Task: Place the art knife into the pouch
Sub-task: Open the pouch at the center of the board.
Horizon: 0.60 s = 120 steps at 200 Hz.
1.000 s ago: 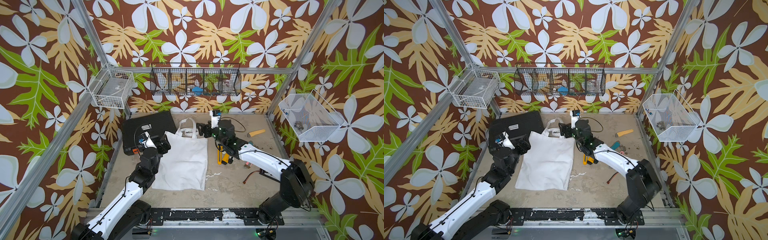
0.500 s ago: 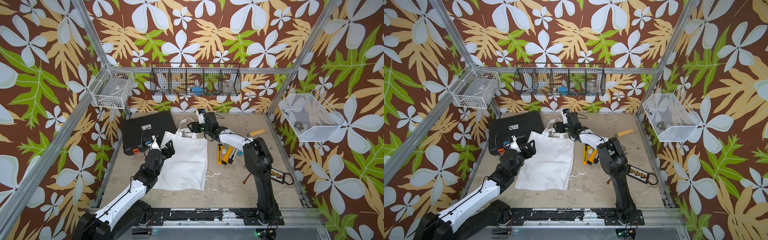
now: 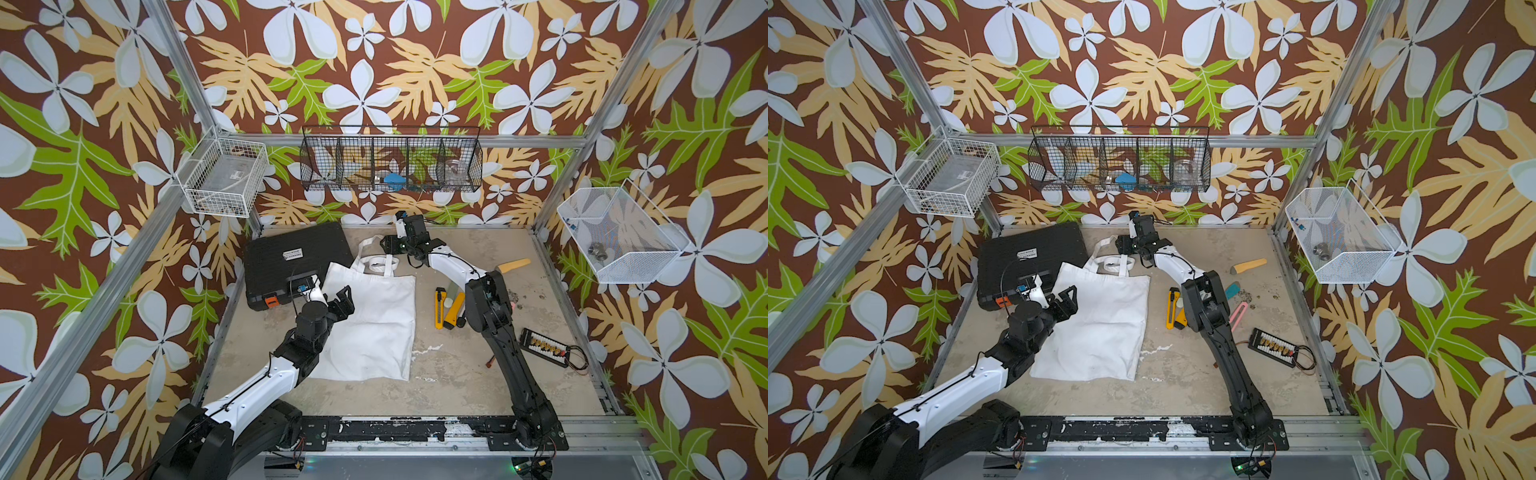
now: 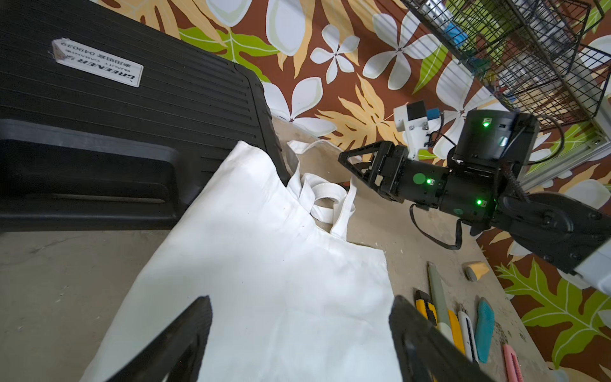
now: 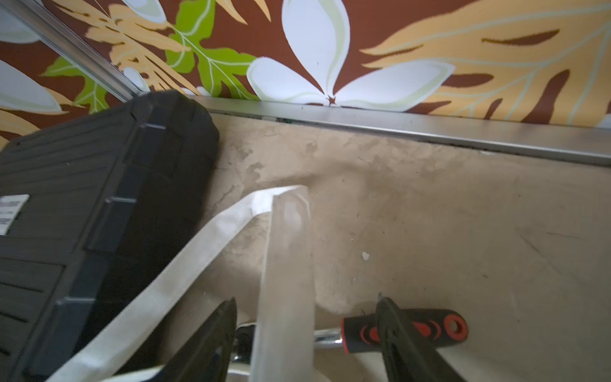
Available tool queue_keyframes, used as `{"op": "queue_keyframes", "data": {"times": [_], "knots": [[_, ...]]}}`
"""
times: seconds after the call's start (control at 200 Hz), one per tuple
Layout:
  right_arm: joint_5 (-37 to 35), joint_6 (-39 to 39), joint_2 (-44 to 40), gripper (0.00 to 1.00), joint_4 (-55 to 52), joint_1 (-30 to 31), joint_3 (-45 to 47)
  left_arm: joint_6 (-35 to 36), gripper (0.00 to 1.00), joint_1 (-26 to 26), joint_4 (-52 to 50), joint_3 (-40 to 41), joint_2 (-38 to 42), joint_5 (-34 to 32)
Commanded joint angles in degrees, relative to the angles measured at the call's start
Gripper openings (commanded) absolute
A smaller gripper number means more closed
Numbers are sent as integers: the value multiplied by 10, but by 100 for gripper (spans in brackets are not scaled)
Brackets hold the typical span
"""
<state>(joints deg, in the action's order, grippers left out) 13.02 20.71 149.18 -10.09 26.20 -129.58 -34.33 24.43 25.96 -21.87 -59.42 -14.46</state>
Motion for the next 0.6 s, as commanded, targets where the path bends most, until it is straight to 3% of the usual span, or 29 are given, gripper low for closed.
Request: {"op": "queue_keyframes", "data": {"times": [0.0,0.05,0.09,0.14,0.311,0.596], "knots": [[-7,-11,-7,51,2,0,10,5,86,0,32,3,-4,9],[4,-10,-6,43,5,-1,9,4,86,0,36,5,-7,10],[14,-7,-6,31,12,-2,11,1,86,0,39,7,-9,11],[18,-2,-12,0,22,-1,23,-1,86,-1,42,10,-10,14],[47,1,-107,0,118,-2,159,-2,86,0,40,15,1,10],[76,-31,-367,0,177,20,384,-5,87,0,13,-20,0,-3]]}}
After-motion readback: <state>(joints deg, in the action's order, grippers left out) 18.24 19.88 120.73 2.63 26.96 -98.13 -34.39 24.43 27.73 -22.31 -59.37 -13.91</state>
